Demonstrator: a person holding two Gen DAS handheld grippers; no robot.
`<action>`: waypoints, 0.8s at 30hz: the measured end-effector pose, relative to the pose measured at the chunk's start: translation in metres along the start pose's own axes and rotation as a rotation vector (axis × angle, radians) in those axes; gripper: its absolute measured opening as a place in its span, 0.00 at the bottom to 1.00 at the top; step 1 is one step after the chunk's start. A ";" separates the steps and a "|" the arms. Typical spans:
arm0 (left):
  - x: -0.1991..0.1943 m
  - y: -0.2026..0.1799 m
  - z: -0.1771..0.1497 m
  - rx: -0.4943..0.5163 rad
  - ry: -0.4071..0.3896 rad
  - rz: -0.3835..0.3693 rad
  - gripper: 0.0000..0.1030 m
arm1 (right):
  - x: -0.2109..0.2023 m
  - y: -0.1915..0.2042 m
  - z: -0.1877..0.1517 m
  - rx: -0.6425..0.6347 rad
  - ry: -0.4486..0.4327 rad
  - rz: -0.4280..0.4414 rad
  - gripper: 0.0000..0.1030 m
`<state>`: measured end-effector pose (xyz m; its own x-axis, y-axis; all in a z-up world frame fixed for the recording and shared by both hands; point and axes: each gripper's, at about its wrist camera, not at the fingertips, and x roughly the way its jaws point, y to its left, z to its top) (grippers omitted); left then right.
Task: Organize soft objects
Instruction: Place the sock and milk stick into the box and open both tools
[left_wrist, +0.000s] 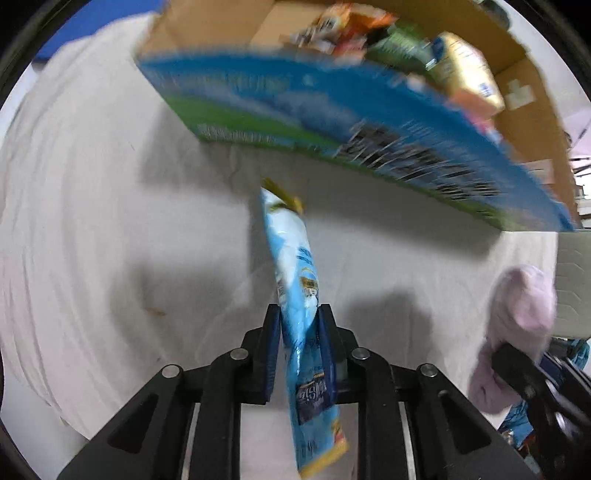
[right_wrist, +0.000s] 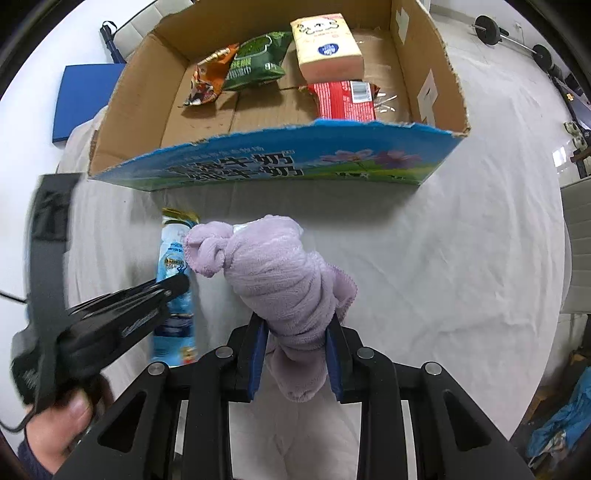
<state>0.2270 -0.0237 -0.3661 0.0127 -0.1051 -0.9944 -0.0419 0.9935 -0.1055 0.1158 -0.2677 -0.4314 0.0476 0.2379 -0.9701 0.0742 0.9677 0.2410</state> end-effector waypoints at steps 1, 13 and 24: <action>-0.009 -0.002 -0.002 0.010 -0.018 -0.003 0.15 | -0.003 0.000 0.000 0.000 -0.004 0.005 0.29; -0.114 0.000 0.021 0.050 -0.217 -0.079 0.09 | -0.069 0.018 0.014 -0.039 -0.098 0.082 0.29; 0.005 0.071 0.051 -0.228 0.154 -0.215 0.30 | -0.047 0.018 0.025 -0.027 -0.064 0.067 0.29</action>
<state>0.2754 0.0480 -0.3785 -0.1042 -0.3333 -0.9370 -0.2770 0.9146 -0.2946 0.1396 -0.2635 -0.3809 0.1156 0.2973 -0.9478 0.0415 0.9519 0.3036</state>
